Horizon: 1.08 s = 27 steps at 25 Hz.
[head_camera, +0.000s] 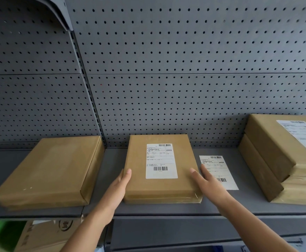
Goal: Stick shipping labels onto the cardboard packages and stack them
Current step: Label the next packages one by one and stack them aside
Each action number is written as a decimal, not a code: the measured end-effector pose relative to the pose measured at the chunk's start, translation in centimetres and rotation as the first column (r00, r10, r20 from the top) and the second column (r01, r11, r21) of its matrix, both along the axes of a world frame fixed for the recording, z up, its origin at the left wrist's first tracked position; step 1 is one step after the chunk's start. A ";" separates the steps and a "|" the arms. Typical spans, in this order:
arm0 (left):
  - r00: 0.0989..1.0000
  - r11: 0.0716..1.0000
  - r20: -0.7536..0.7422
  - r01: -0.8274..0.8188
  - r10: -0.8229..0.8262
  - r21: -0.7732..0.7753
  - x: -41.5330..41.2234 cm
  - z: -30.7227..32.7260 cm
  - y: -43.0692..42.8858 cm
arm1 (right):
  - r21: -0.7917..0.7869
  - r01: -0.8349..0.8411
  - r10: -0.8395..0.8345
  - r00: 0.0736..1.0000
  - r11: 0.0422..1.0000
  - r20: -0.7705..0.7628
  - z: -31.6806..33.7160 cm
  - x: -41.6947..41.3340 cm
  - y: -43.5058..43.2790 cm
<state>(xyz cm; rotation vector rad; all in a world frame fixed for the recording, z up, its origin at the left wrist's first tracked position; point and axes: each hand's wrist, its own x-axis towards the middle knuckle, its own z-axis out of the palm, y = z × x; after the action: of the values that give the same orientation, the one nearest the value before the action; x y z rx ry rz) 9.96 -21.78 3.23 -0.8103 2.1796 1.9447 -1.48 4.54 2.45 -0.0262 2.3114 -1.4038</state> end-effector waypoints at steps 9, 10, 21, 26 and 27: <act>0.986 0.985 -0.082 -0.139 0.147 0.102 0.0 1.1 2.3 | -0.206 0.071 -0.062 0.997 0.976 0.050 1.4 0.5 0.0; 0.984 0.985 -0.098 -0.141 0.151 0.105 -0.1 1.6 2.7 | -0.218 0.086 -0.079 0.996 0.972 0.042 2.0 0.4 0.7; 0.925 0.998 -0.375 0.068 -0.055 0.020 -4.0 11.0 10.5 | -0.285 0.140 -0.205 0.955 0.948 -0.214 15.3 0.2 10.7; 0.855 0.964 -0.450 0.262 -0.257 -0.052 -7.4 14.2 15.6 | -0.280 0.209 -0.291 0.910 0.937 -0.295 18.6 -1.4 17.9; 0.842 0.955 -0.456 0.291 -0.287 -0.063 -8.0 14.5 16.7 | -0.279 0.221 -0.306 0.900 0.934 -0.310 19.2 -1.7 19.1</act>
<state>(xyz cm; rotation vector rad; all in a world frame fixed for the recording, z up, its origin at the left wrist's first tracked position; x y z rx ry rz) 1.92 -5.09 17.73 0.0130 2.3523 2.1409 -3.23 23.64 21.62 -0.0348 2.4826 -1.9503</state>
